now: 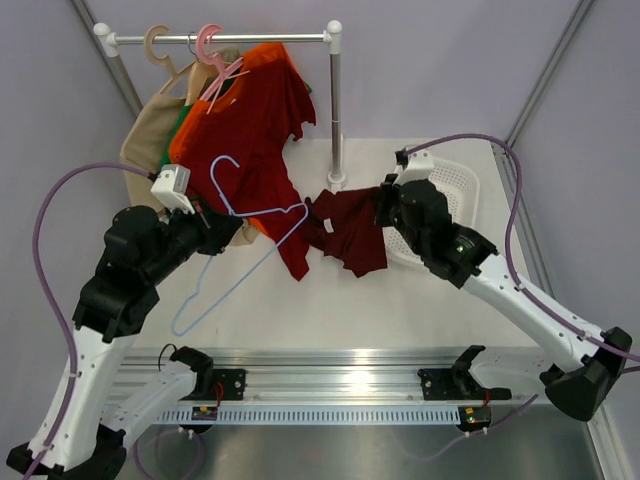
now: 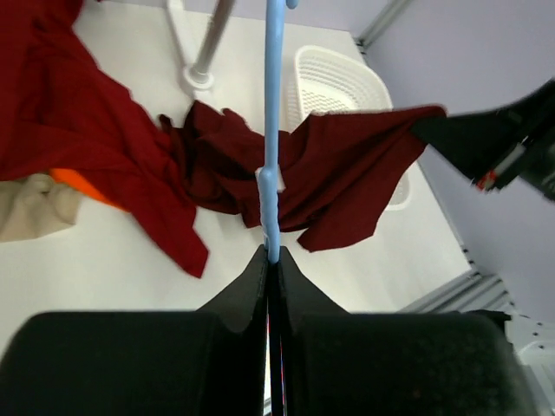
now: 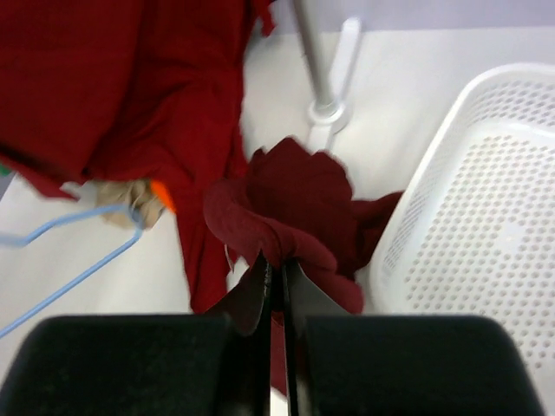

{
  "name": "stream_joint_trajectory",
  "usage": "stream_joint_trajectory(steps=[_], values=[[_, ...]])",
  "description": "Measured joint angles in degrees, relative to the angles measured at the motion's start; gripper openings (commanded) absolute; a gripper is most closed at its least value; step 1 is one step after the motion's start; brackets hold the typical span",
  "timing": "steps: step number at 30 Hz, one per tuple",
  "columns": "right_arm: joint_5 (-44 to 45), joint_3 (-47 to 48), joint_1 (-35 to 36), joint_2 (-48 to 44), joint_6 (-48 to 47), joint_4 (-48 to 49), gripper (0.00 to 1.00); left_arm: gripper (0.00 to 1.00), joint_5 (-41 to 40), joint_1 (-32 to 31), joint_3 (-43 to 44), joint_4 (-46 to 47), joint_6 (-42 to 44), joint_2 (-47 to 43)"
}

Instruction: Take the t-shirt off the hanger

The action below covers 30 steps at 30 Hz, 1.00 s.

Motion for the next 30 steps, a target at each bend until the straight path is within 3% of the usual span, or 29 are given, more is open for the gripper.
stream_joint_trajectory(steps=[4,8,15,21,30], values=[[-3.9,7.8,-7.3,6.0,-1.5,-0.2,0.0,0.0,-5.2,0.0,2.1,-4.2,3.1,-2.8],[-5.3,20.1,-8.8,11.3,-3.7,-0.7,0.0,0.0,-9.9,0.0,1.7,-6.1,4.5,-6.6],[-2.8,55.2,-12.3,21.4,-12.0,-1.3,0.0,0.0,-10.8,0.0,-6.8,-5.4,4.2,-8.6],[1.9,86.2,-13.8,30.8,-24.6,2.4,0.0,0.0,-10.1,0.0,-8.2,-4.6,4.1,-7.9],[4.1,89.0,-18.6,32.8,-37.2,7.8,0.0,0.0,-8.1,0.0,-10.0,-1.6,4.0,-7.5]])
